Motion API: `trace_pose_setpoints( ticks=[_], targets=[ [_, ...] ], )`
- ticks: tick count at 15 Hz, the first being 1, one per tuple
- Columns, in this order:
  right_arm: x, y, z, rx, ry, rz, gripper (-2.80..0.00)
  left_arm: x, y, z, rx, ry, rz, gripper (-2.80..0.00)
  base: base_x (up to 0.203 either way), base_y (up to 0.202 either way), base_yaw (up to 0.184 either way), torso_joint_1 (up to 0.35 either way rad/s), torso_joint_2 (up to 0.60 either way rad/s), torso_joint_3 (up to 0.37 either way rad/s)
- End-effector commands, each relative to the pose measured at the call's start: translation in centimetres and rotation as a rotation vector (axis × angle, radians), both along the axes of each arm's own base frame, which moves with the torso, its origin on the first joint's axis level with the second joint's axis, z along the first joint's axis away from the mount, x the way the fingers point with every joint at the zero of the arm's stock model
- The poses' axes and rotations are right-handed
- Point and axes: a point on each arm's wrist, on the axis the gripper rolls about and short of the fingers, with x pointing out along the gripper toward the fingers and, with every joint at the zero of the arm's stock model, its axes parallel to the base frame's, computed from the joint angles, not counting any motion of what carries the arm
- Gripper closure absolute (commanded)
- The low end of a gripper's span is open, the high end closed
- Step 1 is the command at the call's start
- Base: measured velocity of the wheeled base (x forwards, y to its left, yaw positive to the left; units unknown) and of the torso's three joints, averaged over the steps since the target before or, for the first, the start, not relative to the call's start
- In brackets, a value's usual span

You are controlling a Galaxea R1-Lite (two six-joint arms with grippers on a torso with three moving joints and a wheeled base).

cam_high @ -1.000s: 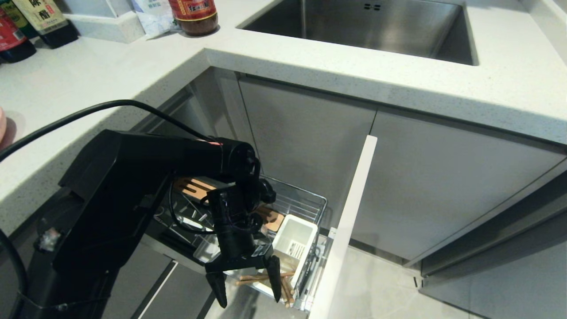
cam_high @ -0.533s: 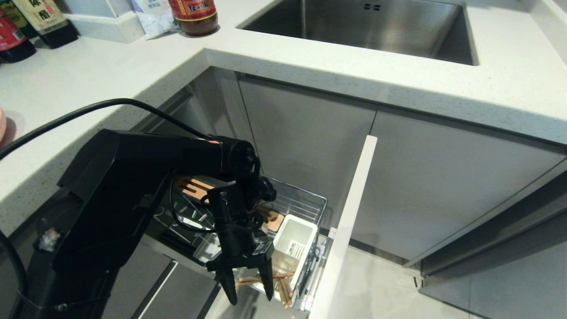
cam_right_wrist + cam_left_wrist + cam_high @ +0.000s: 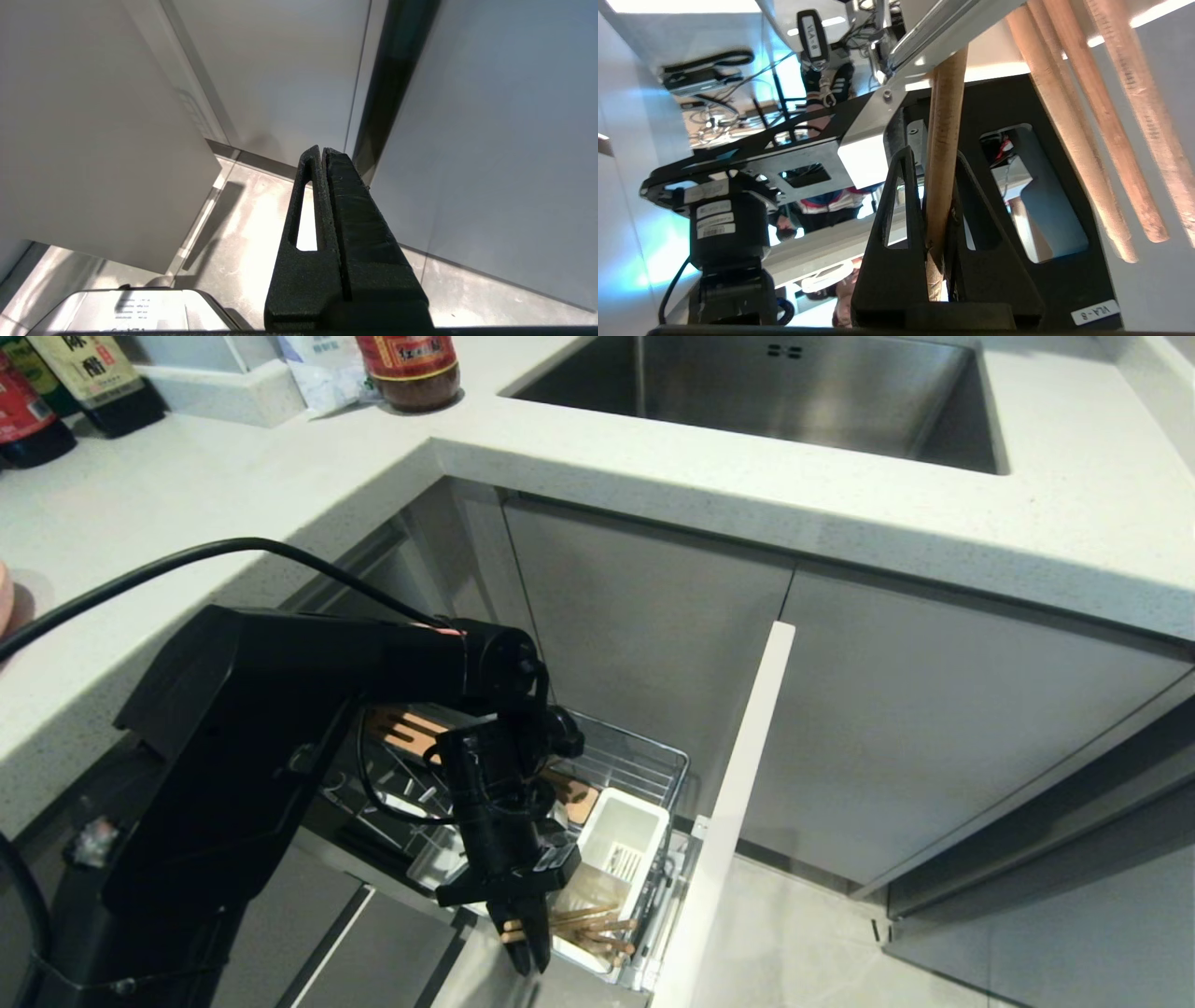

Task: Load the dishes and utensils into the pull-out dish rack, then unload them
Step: Take the chopsticks out of the cupboard

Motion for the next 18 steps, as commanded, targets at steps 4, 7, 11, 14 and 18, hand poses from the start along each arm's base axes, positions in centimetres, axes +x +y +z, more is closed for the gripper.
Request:
trace_pose_setpoints(
  ticks=[4, 7, 11, 14, 18],
  targets=[
    [0.0, 0.0, 0.0, 0.0, 0.001, 0.001, 0.0, -0.5, 0.2, 1.1, -0.007, -0.011, 0.001, 0.0, 0.0, 0.0, 0.0, 0.0, 0.0, 0.0],
    [0.0, 0.0, 0.0, 0.001, 0.001, 0.001, 0.0, -2.2, 0.4, 3.8, -0.025, -0.046, -0.011, 0.0, 0.0, 0.0, 0.0, 0.0, 0.0, 0.0],
    [0.0, 0.0, 0.0, 0.0, 0.001, 0.001, 0.0, -4.0, 0.7, 6.7, -0.059, -0.121, -0.043, 0.0, 0.0, 0.0, 0.0, 0.0, 0.0, 0.0],
    [0.0, 0.0, 0.0, 0.0, 0.001, 0.001, 0.0, -5.3, 1.1, 8.6, -0.075, -0.182, -0.056, 0.0, 0.0, 0.0, 0.0, 0.0, 0.0, 0.0],
    [0.0, 0.0, 0.0, 0.0, 0.001, 0.001, 0.0, -6.4, 1.9, 10.4, -0.099, -0.238, -0.059, 0.0, 0.0, 0.0, 0.0, 0.0, 0.0, 0.0]
  ],
)
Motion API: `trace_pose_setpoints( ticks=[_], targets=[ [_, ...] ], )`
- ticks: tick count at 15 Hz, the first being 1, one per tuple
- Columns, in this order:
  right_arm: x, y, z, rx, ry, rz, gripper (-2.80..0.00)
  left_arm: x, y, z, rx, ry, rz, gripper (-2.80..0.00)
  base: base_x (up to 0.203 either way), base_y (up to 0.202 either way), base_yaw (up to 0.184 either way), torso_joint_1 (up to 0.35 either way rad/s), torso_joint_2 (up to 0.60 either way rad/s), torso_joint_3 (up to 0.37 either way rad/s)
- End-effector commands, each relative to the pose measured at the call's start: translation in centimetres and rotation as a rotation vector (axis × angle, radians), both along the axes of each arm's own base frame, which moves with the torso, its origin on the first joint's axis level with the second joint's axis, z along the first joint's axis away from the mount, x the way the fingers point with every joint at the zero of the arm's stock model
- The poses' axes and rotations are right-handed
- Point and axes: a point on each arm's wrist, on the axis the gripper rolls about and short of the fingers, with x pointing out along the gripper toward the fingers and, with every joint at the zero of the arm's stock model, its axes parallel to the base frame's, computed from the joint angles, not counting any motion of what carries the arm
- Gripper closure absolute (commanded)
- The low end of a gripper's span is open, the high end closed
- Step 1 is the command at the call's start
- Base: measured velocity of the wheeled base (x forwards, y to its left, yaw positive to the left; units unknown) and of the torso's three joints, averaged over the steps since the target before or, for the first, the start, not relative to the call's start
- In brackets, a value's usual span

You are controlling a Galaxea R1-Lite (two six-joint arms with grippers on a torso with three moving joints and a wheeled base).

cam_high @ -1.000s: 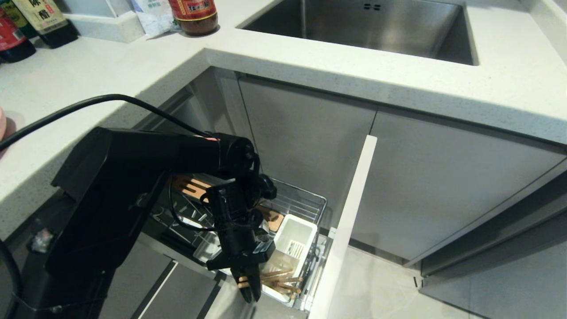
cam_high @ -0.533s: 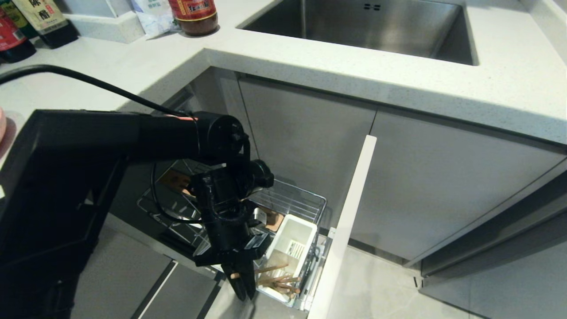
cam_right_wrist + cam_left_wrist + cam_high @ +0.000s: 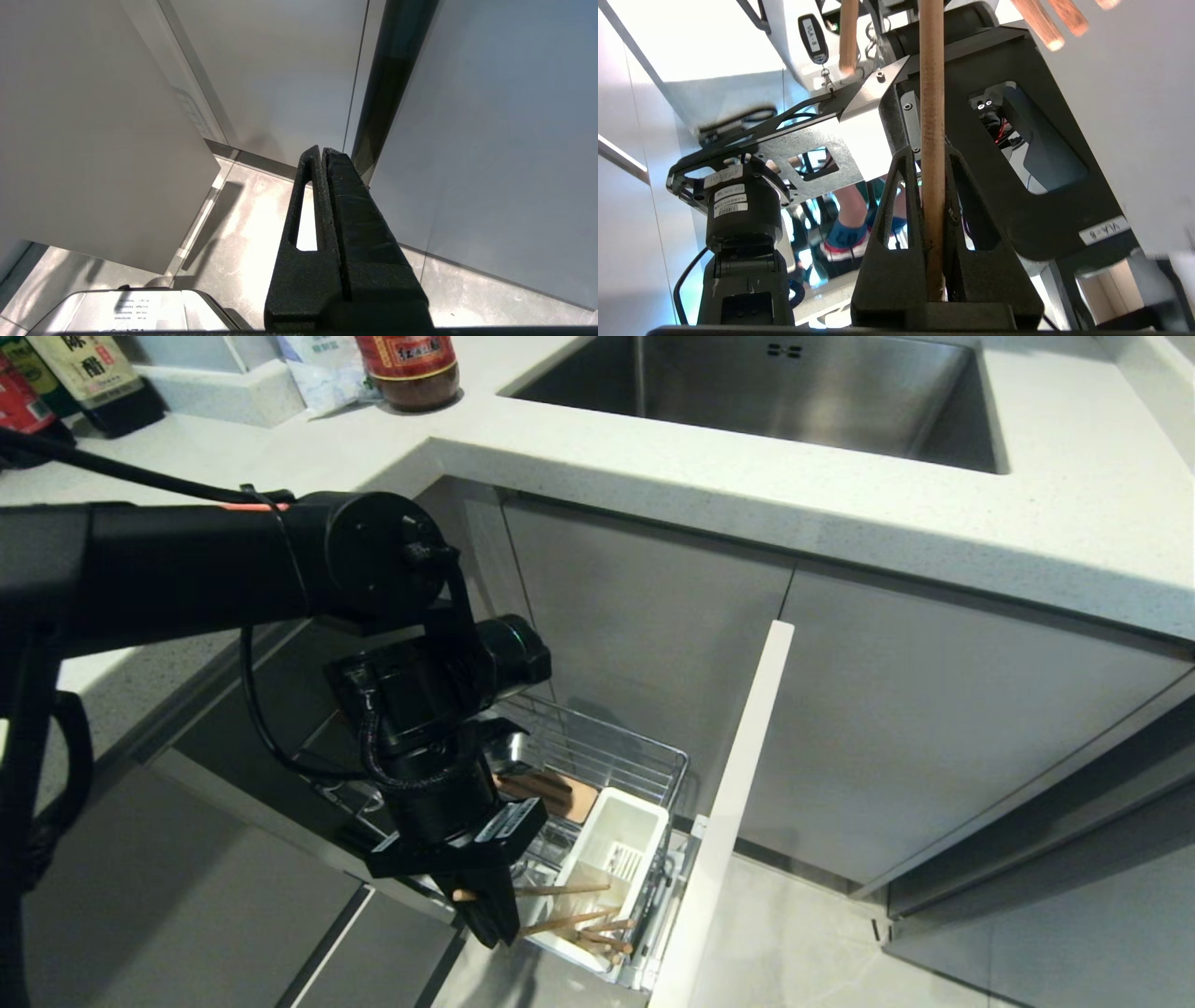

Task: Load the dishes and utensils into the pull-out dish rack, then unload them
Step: Take the chopsticks out of the cupboard

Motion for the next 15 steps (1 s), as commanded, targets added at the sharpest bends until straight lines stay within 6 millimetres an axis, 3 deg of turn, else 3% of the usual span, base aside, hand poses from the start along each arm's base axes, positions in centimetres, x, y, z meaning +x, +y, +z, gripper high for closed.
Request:
trace_pose_setpoints(
  ticks=[1, 4, 8, 15],
  targets=[
    [0.0, 0.0, 0.0, 0.0, 0.0, 0.001, 0.0, -1.0, 0.7, 1.5, -0.025, -0.036, 0.002, 0.0, 0.0, 0.0, 0.0, 0.0, 0.0, 0.0],
    [0.0, 0.0, 0.0, 0.0, 0.0, 0.001, 0.0, -1.7, 1.3, 2.7, -0.017, -0.092, 0.007, 0.0, 0.0, 0.0, 0.0, 0.0, 0.0, 0.0],
    [0.0, 0.0, 0.0, 0.001, 0.0, 0.001, 0.0, -4.2, 2.6, 5.9, -0.089, -0.196, -0.003, 0.0, 0.0, 0.0, 0.0, 0.0, 0.0, 0.0],
    [0.0, 0.0, 0.0, 0.0, 0.0, 0.001, 0.0, -11.5, 6.2, 11.6, -0.153, -0.464, 0.003, 0.0, 0.0, 0.0, 0.0, 0.0, 0.0, 0.0]
  ],
)
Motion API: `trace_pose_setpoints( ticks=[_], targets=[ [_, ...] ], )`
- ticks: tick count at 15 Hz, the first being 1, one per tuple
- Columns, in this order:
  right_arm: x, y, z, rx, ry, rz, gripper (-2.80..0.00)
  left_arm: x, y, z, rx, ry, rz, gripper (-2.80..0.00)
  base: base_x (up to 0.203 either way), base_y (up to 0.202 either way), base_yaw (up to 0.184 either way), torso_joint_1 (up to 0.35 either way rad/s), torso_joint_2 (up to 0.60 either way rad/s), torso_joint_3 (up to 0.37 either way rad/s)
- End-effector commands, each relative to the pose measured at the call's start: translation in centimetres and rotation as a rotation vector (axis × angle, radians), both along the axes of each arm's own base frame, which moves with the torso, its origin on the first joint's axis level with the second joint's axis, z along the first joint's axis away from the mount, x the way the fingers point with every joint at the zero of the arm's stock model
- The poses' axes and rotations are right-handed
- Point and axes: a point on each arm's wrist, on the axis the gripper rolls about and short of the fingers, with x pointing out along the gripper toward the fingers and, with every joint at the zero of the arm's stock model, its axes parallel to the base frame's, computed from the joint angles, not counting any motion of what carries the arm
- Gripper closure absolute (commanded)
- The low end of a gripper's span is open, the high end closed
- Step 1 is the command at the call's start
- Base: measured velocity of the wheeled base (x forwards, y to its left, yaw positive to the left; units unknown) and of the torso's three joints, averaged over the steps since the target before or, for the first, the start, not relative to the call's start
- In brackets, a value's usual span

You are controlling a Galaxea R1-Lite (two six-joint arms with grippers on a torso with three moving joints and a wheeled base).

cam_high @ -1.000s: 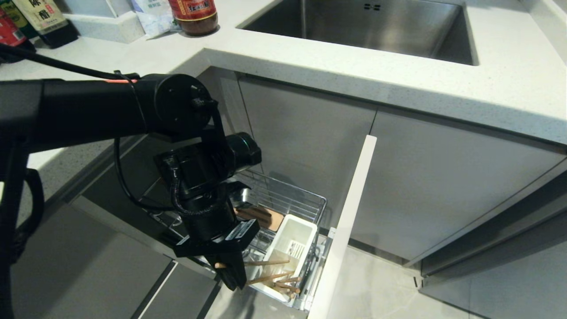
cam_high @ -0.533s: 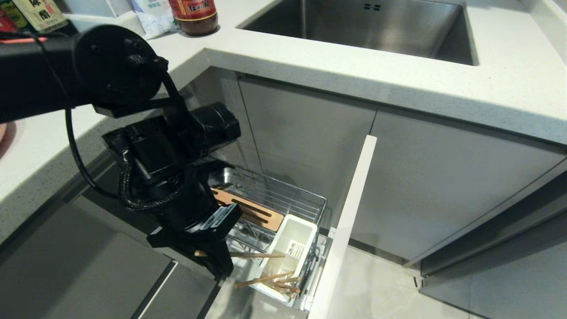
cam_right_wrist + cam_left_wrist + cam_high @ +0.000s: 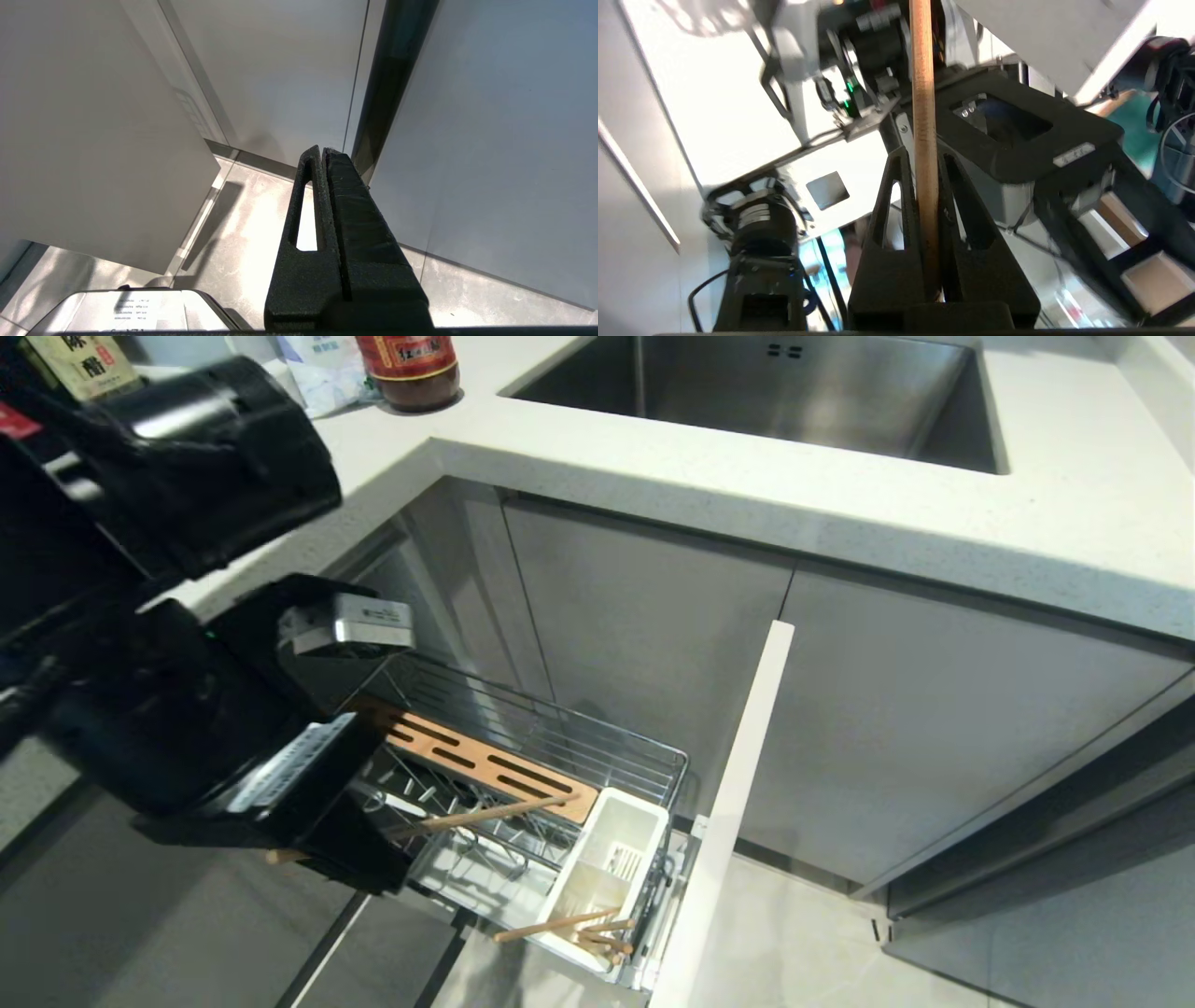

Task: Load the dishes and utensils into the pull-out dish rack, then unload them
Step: Take the chopsticks out of the cupboard

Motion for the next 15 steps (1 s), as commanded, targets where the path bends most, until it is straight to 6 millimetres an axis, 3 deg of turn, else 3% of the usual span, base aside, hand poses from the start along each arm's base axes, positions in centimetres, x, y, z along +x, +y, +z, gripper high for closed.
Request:
trace_pose_setpoints(
  ticks=[1, 6, 12, 15],
  targets=[
    [0.0, 0.0, 0.0, 0.0, 0.0, 0.0, 0.0, -3.1, 2.2, 2.0, -0.059, -0.087, -0.009, 0.0, 0.0, 0.0, 0.0, 0.0, 0.0, 0.0],
    [0.0, 0.0, 0.0, 0.001, 0.0, 0.0, 0.0, -8.3, 7.4, 4.7, -0.13, -0.318, 0.072, 0.0, 0.0, 0.0, 0.0, 0.0, 0.0, 0.0],
    [0.0, 0.0, 0.0, 0.0, 0.0, 0.0, 0.0, -9.7, 11.0, 7.6, -0.249, -0.686, 0.42, 0.0, 0.0, 0.0, 0.0, 0.0, 0.0, 0.0],
    [0.0, 0.0, 0.0, 0.0, 0.0, 0.0, 0.0, -10.0, 12.4, 8.5, -0.214, -0.825, 0.641, 0.0, 0.0, 0.0, 0.0, 0.0, 0.0, 0.0]
  ],
)
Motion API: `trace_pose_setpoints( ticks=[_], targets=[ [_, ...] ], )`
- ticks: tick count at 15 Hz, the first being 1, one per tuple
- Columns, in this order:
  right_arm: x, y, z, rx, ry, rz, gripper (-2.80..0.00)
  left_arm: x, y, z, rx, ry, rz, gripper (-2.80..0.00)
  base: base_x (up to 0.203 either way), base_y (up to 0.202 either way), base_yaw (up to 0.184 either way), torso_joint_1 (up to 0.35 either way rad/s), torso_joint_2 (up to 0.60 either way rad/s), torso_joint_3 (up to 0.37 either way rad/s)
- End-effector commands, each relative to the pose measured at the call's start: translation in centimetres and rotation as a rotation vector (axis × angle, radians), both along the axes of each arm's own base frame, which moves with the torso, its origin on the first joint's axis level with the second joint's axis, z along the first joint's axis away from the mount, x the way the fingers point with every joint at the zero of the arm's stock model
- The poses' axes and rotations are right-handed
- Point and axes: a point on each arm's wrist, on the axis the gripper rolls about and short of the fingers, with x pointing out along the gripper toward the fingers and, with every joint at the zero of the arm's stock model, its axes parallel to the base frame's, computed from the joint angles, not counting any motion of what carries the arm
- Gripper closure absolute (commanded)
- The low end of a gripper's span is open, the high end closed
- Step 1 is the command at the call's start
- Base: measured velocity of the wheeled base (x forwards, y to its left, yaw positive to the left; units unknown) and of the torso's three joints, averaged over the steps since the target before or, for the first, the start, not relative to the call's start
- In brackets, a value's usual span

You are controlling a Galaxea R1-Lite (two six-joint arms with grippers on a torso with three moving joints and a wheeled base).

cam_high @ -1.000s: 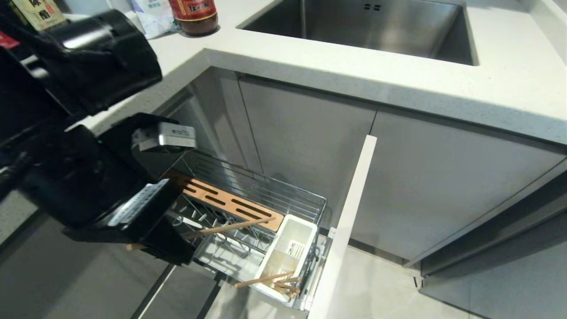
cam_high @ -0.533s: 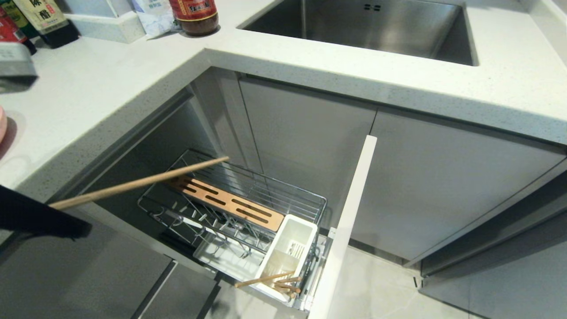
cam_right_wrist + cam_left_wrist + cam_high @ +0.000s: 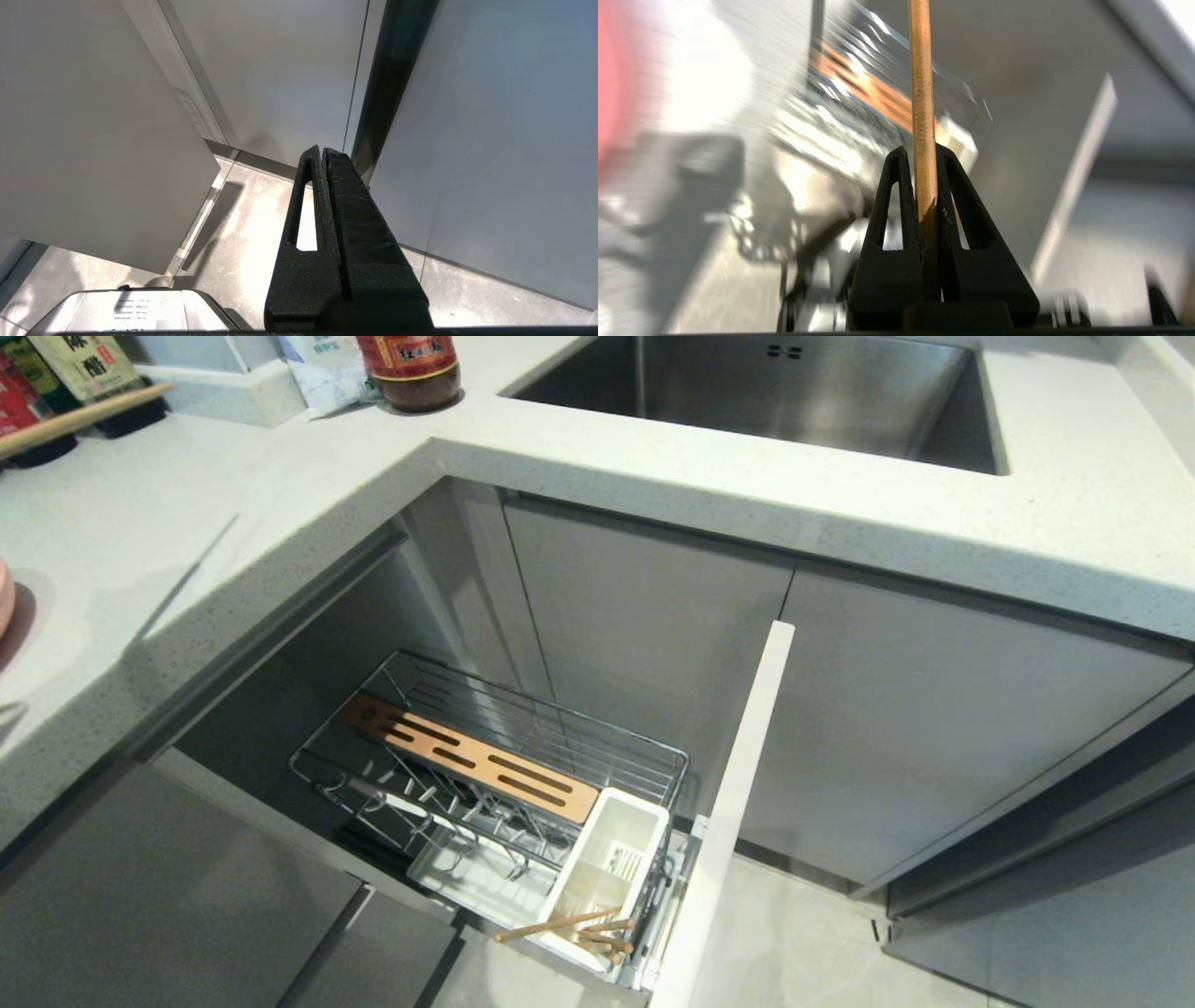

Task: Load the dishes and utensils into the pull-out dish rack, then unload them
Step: Take the chopsticks out of the cupboard

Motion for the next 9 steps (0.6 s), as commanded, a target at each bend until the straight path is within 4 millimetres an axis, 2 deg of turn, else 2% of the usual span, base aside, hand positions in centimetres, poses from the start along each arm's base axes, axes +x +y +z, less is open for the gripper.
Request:
trace_pose_setpoints(
  ticks=[1, 5, 9],
  targets=[
    [0.0, 0.0, 0.0, 0.0, 0.0, 0.0, 0.0, -0.6, 0.9, 0.3, -0.006, -0.038, 0.157, 0.0, 0.0, 0.0, 0.0, 0.0, 0.0, 0.0],
    [0.0, 0.0, 0.0, 0.0, 0.0, 0.0, 0.0, -0.4, 2.2, -0.3, -0.018, -0.086, 0.428, 0.0, 0.0, 0.0, 0.0, 0.0, 0.0, 0.0],
    [0.0, 0.0, 0.0, 0.0, 0.0, 0.0, 0.0, 1.5, 2.9, -3.7, -0.107, -0.01, 0.539, 0.0, 0.0, 0.0, 0.0, 0.0, 0.0, 0.0]
  ],
)
